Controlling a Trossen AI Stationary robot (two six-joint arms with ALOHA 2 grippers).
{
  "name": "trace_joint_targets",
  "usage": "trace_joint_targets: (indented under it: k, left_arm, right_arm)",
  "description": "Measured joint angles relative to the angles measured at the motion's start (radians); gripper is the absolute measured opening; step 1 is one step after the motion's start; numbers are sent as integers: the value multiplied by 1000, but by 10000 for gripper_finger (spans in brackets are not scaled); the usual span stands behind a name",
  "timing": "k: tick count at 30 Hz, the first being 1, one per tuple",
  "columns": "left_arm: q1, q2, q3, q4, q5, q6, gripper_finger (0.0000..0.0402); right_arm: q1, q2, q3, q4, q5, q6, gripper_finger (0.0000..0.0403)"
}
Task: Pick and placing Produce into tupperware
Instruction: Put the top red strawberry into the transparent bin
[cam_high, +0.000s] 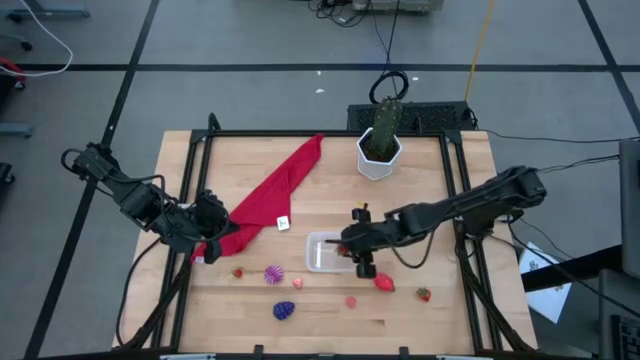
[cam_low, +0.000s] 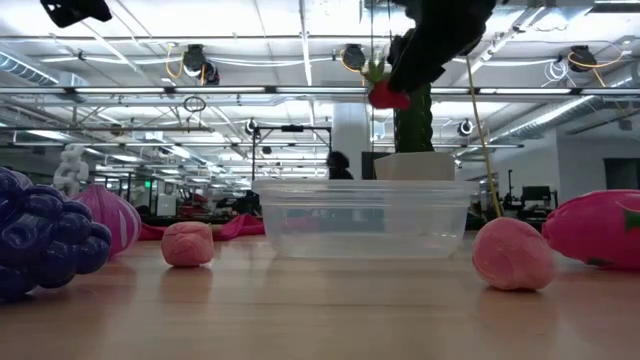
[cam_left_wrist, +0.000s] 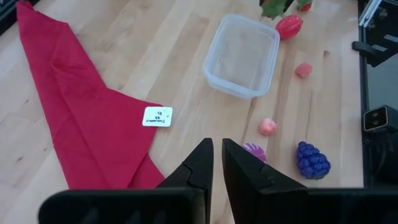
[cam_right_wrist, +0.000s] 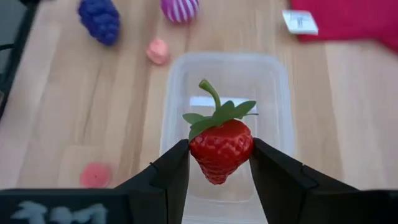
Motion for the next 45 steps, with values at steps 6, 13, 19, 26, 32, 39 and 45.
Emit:
trace_joint_targets:
  k: [6,13,19,26,32,39,45]
  left_arm:
    - [0,0,0,-27,1,0,37]
    - [0,0,0,-29,1,0,37]
    - [0,0,0,-29,1,0,37]
    - [0,0,0,-30,1,0,37]
    - [0,0,0,-31,1,0,37]
    - [0,0,0,-30,1,-1,37]
    - [0,0,0,-31,1,-1,37]
  right_arm:
    - [-10,41,13,-14,-62,173,151]
    - [-26,77,12,-71,-102,290,151]
    - [-27,103,8,-71,-102,291,151]
    - [-27,100,-36,-20,-102,253,151]
    - [-44,101,-88,45,-102,267,151]
    - [-51,99,-89,52,-102,255,151]
    - [-51,99,-89,51,-102,230,151]
